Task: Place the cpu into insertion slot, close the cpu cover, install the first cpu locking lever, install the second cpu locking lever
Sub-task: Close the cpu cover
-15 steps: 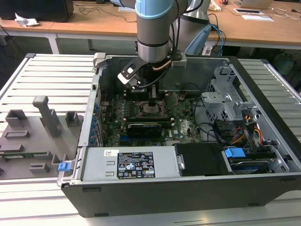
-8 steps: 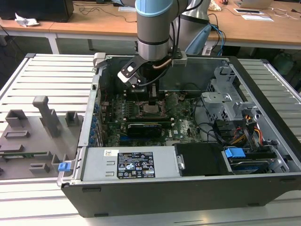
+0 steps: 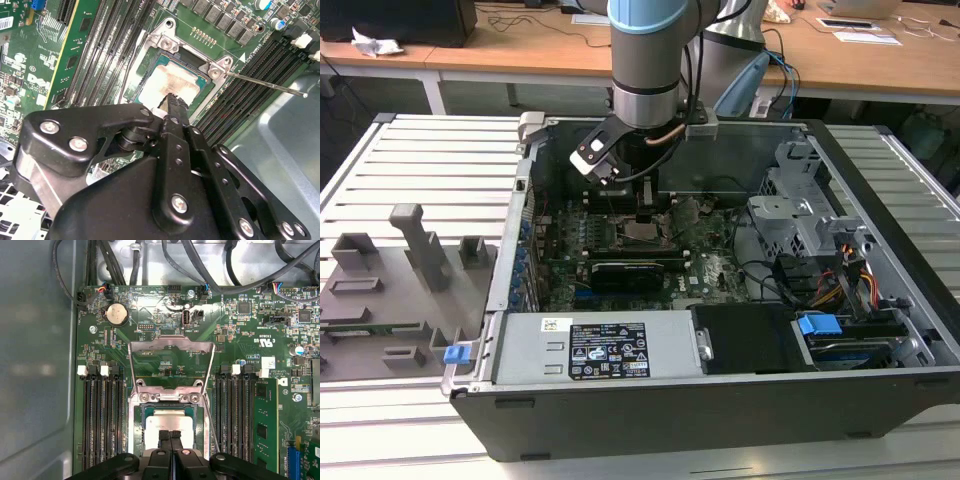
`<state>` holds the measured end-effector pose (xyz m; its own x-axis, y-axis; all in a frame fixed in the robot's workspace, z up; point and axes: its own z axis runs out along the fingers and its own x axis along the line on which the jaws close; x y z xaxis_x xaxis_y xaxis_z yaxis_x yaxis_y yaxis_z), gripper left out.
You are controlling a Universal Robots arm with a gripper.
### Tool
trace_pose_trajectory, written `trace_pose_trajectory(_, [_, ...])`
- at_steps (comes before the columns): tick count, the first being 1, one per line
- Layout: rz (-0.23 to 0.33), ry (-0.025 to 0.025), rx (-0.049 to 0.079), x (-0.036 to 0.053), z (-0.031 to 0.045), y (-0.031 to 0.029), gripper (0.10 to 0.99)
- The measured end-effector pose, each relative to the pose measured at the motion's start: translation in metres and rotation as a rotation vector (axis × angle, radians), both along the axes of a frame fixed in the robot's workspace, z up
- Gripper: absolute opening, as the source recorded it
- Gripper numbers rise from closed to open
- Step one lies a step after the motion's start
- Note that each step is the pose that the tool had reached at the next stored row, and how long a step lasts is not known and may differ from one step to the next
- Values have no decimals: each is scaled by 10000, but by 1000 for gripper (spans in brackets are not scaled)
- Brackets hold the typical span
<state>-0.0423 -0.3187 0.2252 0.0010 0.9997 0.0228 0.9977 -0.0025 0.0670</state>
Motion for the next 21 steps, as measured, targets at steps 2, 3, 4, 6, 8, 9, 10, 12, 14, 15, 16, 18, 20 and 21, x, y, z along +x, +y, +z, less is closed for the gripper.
trace_pose_trajectory(2, [0,-1,2,0,5,0,106])
trace_pose_trajectory(3, [0,-1,1,0,12,0,106])
trace_pose_trajectory(4, [0,-1,2,0,20,0,106])
trace_pose_trajectory(6, [0,-2,2,0,72,0,106])
trace_pose_trajectory(8, [1,-3,5,0,106,0,106])
trace_pose_trajectory(9, [1,-2,3,-3,107,-5,106])
trace_pose_trajectory(10, [1,-1,2,-5,108,-13,106])
trace_pose_trajectory(12, [-1,-2,4,-6,107,-29,106])
trace_pose_trajectory(14, [1,1,-1,-9,118,-33,106])
trace_pose_trajectory(15, [1,-2,2,-9,144,-32,106])
trace_pose_trajectory(16, [1,-2,3,-9,185,-32,106])
trace_pose_trajectory(18, [0,-2,3,-9,257,-32,106])
trace_pose_trajectory(20, [0,-3,5,-9,279,-33,106])
trace_pose_trajectory(21, [0,-3,7,-8,279,-33,106])
